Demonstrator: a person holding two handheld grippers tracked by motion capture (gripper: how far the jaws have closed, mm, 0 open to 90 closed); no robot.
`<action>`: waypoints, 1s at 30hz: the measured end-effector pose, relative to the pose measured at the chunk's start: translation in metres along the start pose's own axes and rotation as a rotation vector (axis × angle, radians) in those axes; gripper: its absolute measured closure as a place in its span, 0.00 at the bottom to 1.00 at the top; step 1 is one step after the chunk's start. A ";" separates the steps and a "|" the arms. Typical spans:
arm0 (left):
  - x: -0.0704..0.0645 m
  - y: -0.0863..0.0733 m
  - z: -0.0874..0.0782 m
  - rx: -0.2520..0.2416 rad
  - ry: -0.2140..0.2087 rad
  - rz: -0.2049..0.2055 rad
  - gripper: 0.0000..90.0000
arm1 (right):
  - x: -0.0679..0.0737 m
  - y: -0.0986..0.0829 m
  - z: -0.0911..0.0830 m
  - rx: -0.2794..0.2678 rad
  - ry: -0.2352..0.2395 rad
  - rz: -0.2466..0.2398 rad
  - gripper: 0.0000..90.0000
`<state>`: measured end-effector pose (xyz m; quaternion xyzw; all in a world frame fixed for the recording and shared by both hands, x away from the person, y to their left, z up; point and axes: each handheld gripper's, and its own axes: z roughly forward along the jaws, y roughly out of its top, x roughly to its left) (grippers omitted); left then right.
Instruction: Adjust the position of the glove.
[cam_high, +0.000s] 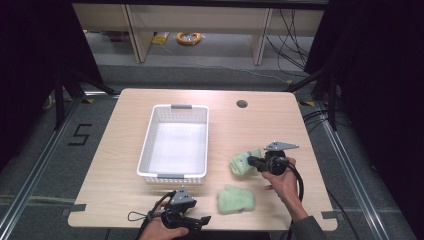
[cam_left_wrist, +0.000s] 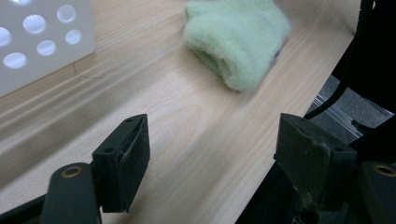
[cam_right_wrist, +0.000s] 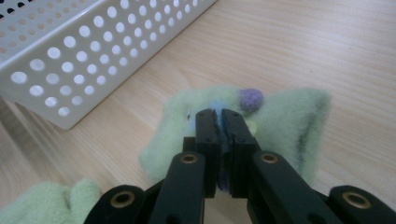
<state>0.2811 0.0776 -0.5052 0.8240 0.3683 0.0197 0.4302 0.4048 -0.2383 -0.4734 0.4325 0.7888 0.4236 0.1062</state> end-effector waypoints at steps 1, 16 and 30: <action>0.000 0.000 0.000 0.000 0.000 0.000 0.29 | -0.001 0.000 0.001 -0.006 0.010 -0.012 0.96; -0.001 0.000 -0.001 -0.007 0.003 -0.004 0.29 | 0.015 0.003 -0.012 -0.028 0.033 -0.028 0.96; 0.001 0.000 -0.002 -0.013 0.003 -0.006 0.29 | 0.040 -0.001 -0.026 -0.064 0.092 -0.038 0.96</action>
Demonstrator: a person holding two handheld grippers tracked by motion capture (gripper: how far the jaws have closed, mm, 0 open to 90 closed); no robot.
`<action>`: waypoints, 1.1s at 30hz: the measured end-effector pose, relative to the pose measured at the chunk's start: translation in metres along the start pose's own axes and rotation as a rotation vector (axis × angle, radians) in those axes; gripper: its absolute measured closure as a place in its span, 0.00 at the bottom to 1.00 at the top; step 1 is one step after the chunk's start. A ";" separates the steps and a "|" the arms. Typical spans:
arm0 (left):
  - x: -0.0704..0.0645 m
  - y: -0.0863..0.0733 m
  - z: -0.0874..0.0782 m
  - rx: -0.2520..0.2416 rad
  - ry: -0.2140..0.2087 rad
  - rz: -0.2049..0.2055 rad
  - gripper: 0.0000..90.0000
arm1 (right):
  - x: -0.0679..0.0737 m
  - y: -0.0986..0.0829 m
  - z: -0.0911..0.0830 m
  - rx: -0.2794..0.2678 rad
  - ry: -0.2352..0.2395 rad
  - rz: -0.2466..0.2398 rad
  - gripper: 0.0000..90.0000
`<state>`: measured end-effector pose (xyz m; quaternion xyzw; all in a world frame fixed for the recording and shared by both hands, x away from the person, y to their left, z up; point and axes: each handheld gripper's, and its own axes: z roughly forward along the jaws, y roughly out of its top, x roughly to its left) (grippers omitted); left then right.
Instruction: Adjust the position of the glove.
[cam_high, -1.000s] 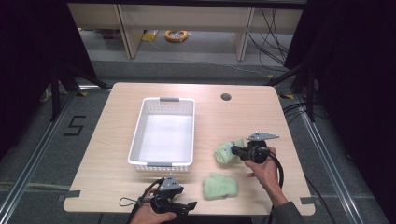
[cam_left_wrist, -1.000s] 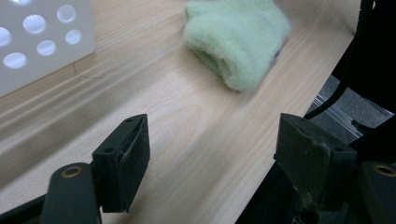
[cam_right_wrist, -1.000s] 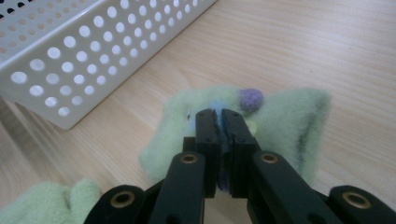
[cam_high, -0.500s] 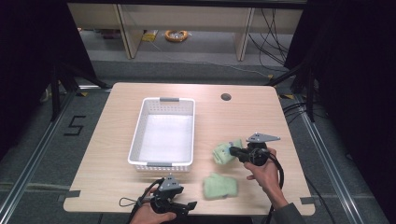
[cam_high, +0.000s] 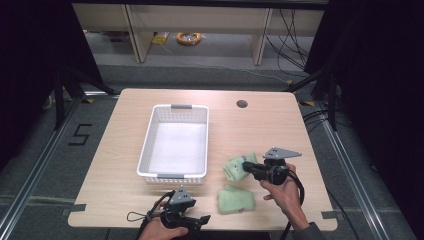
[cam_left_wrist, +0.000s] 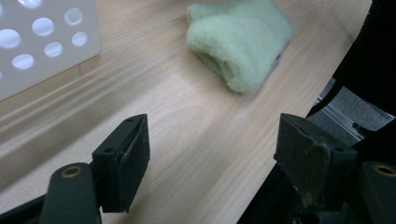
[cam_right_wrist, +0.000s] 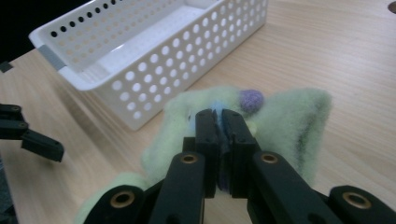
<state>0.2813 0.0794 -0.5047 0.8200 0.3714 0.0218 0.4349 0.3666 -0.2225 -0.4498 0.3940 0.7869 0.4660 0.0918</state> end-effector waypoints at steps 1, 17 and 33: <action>0.000 0.000 0.000 -0.006 0.001 -0.004 0.29 | 0.001 0.000 0.000 -0.008 0.004 -0.024 0.96; 0.002 0.001 -0.002 0.016 0.020 0.021 0.29 | 0.043 -0.021 -0.017 -0.009 0.055 -0.020 0.96; -0.003 -0.001 0.001 0.007 0.006 0.000 0.29 | 0.055 -0.048 -0.015 0.012 0.051 -0.003 0.95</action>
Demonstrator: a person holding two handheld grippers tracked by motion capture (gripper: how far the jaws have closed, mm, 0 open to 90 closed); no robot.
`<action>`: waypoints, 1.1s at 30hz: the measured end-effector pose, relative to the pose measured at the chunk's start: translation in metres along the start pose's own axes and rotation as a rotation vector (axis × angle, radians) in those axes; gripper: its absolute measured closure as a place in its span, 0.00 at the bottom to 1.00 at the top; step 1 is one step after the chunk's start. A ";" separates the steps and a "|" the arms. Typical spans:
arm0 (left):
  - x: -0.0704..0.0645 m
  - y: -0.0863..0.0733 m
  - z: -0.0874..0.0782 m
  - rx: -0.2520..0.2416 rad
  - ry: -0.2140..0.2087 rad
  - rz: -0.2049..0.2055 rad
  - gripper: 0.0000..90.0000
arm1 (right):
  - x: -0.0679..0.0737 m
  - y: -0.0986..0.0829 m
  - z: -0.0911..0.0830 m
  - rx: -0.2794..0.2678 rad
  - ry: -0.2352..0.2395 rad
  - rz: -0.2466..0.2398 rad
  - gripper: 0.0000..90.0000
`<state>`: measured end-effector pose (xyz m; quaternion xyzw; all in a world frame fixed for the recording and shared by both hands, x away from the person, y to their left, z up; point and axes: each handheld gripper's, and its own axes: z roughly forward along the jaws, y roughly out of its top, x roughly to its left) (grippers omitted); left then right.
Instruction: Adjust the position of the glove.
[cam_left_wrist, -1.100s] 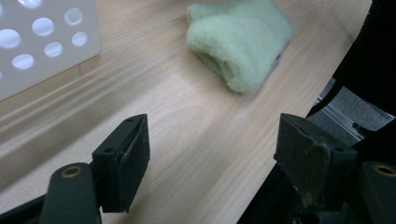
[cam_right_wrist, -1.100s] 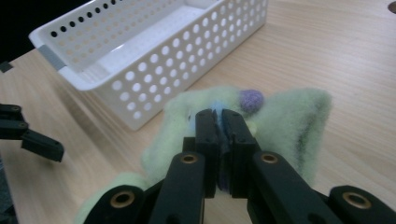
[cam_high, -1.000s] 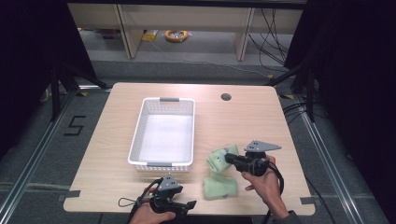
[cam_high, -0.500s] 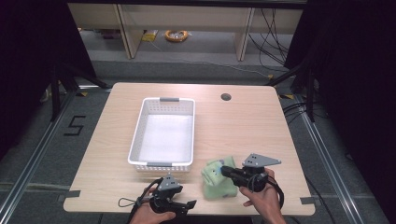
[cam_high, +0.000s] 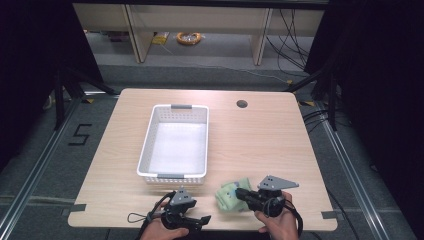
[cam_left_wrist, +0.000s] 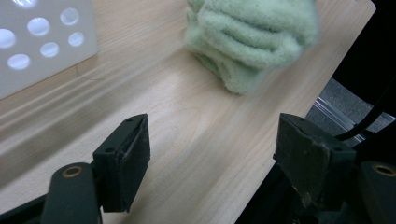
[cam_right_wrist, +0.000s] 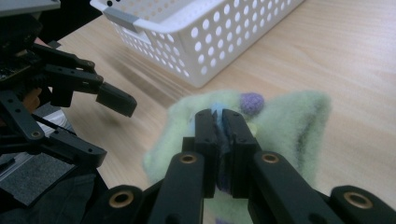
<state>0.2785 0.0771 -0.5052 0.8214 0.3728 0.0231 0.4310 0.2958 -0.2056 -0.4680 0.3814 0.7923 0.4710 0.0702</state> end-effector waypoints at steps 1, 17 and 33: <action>-0.002 0.000 0.001 -0.012 -0.002 -0.014 0.29 | 0.000 -0.002 0.001 -0.002 0.000 0.014 0.95; -0.029 0.013 0.018 -0.051 -0.005 0.106 0.37 | 0.000 -0.015 0.004 0.038 -0.015 0.044 0.92; -0.036 0.022 0.034 -0.018 0.097 0.290 0.73 | 0.002 -0.015 0.002 0.050 -0.005 0.034 0.94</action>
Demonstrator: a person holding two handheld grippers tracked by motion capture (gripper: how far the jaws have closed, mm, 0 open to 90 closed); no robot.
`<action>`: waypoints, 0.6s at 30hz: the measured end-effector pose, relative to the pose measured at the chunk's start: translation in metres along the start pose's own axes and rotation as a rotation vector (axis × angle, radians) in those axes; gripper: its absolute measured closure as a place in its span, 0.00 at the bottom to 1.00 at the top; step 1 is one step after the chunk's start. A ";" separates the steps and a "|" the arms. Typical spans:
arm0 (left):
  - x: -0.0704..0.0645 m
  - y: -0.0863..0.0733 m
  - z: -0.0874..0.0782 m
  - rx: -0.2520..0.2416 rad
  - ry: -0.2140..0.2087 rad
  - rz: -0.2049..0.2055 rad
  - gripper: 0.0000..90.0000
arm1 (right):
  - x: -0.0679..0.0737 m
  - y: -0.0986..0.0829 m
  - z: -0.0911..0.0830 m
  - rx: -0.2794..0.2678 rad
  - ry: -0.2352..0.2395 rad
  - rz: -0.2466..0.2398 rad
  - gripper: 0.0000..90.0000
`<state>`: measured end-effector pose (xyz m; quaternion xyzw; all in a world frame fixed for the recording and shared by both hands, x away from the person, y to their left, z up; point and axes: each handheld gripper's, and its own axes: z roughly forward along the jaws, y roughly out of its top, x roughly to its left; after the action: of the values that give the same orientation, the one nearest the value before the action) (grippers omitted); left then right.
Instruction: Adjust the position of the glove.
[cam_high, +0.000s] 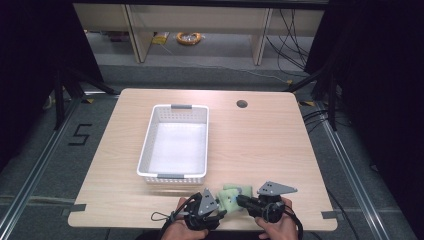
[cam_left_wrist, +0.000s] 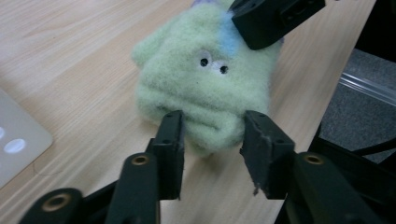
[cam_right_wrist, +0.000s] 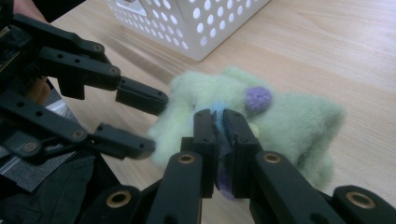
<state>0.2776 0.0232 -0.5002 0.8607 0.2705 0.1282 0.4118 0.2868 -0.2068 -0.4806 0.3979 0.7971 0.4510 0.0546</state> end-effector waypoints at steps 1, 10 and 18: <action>-0.001 0.000 -0.001 0.002 -0.002 -0.010 0.79 | 0.001 0.000 0.001 0.010 0.007 -0.015 0.94; 0.007 0.009 -0.009 -0.039 0.017 -0.023 0.96 | 0.005 0.001 -0.003 0.015 0.029 0.050 0.94; 0.016 0.006 -0.004 -0.014 -0.007 -0.038 0.88 | 0.008 -0.012 -0.003 0.039 0.012 0.100 0.89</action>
<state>0.2914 0.0319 -0.4932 0.8531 0.2842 0.1191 0.4210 0.2734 -0.2070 -0.4856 0.4357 0.7851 0.4398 0.0193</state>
